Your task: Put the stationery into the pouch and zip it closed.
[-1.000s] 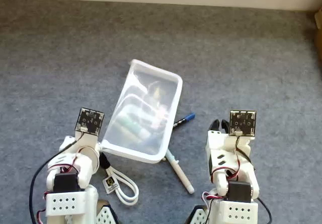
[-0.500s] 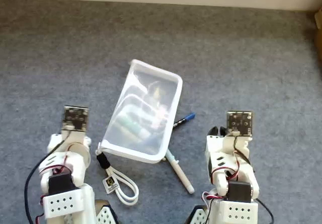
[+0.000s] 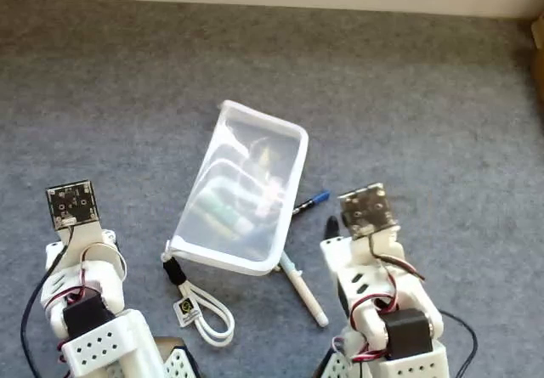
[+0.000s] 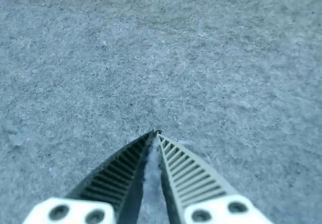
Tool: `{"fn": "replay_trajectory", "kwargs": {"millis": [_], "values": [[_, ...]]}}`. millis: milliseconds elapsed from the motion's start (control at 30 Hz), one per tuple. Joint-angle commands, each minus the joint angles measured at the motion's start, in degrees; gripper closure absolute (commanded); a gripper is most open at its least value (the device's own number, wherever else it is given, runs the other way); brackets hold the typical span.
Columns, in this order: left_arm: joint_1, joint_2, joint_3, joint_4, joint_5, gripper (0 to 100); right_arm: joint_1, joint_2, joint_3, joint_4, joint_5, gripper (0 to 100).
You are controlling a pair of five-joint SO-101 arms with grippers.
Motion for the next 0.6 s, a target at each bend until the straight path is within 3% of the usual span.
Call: {"fn": "replay_trajectory", "kwargs": {"millis": [0, 200, 400, 567], "values": [[-0.9, -0.7, -3.9, -1.0, 0.5, 99, -7.4, 10.4, -9.8, 1.9, -2.1, 95.0], [-0.8, -0.7, -3.8, -1.0, 0.4, 98, -19.6, 21.7, -13.9, 1.5, -7.2, 94.6], [-0.7, -0.7, -3.5, -0.9, 1.3, 78, -29.5, 29.1, -14.2, -1.6, -12.6, 87.8], [-0.8, -0.7, -3.4, -0.9, 6.5, 75, -36.9, 37.1, -14.2, -7.3, -15.2, 85.7]]}}
